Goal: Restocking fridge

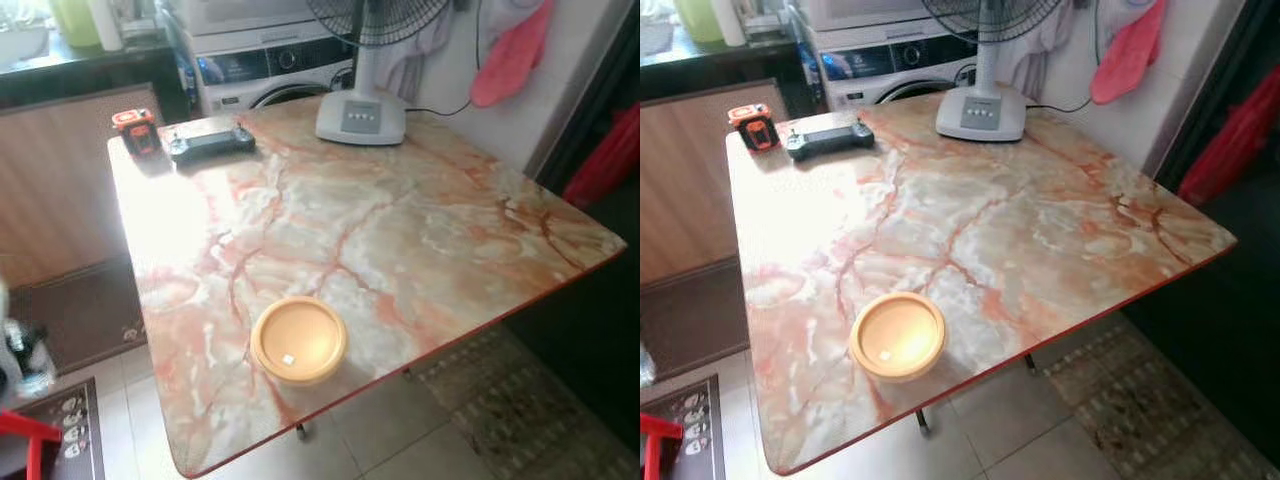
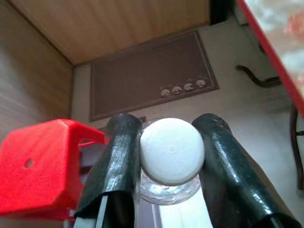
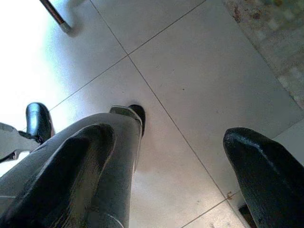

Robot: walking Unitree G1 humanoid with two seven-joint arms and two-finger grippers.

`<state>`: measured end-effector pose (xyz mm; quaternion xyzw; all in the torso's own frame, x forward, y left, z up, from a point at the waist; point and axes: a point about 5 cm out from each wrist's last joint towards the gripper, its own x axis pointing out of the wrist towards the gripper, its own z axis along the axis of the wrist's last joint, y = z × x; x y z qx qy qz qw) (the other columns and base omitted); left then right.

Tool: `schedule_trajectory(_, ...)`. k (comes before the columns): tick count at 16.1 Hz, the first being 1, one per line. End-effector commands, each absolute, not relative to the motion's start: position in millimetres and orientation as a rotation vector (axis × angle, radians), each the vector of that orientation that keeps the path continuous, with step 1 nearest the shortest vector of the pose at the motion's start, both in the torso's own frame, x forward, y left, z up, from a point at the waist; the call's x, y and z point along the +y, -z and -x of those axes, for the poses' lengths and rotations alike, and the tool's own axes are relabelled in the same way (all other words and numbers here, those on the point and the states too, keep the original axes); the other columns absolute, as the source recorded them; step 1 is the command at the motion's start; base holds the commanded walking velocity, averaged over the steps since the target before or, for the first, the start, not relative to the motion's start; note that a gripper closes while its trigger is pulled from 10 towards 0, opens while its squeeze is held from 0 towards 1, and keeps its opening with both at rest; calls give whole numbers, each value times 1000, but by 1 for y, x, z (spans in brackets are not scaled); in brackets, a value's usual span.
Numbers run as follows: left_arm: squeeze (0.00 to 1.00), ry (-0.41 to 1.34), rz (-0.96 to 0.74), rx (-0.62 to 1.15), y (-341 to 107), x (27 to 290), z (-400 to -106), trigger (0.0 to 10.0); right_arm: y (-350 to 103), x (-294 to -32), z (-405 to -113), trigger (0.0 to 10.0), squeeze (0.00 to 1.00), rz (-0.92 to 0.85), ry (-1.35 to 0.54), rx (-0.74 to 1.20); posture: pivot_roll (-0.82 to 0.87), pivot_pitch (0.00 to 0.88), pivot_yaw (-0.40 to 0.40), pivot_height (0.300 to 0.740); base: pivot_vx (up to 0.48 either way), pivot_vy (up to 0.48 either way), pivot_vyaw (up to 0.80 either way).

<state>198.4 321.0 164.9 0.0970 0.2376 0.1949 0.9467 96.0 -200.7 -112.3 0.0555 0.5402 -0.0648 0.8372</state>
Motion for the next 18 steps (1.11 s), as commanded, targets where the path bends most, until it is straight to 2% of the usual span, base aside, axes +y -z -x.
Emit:
schedule_trajectory(1, 0, -388, -188, 456, -156, 323, -196, 10000, 114, -198, -92, 10000, 0, -123, 137, 1157, 252, 0, -18, 740, 0, 0, 0)
schedule_trajectory(4, 0, -384, -171, 482, -107, 333, -182, 10000, 115, -192, -93, 10000, 0, -116, 110, 1166, 274, 0, -25, 740, 0, 0, 0)
schedule_trajectory(6, 0, -370, -134, 558, -60, 336, -162, 10000, 115, -186, -94, 10000, 0, -111, 91, 1167, 270, 0, -42, 740, 0, 0, 0)
schedule_trajectory(10, 0, -335, -182, 681, 7, 324, -142, 10000, 114, -184, -100, 10000, 0, -78, 50, 1162, 317, 0, -94, 740, 0, 0, 0)
schedule_trajectory(11, 0, -341, -244, 697, 26, 313, -144, 10000, 112, -189, -105, 10000, 0, -75, 70, 1144, 298, 0, -88, 740, 0, 0, 0)
schedule_trajectory(12, 0, -340, -237, 711, 32, 308, -145, 10000, 111, -191, -107, 10000, 0, -79, 81, 1138, 282, 0, -84, 740, 0, 0, 0)
schedule_trajectory(15, 0, -265, -160, 791, 61, 269, -152, 10000, 106, -210, -114, 10000, 0, -107, 153, 1103, 167, 0, -62, 740, 0, 0, 0)
schedule_trajectory(17, 0, -211, -201, 822, 71, 251, -154, 10000, 103, -222, -117, 10000, 0, -67, 153, 1105, 151, 0, -57, 740, 0, 0, 0)
schedule_trajectory(18, 0, -168, -192, 818, 74, 239, -158, 10000, 102, -228, -117, 10000, 0, -71, 176, 1102, 87, 0, -25, 740, 0, 0, 0)
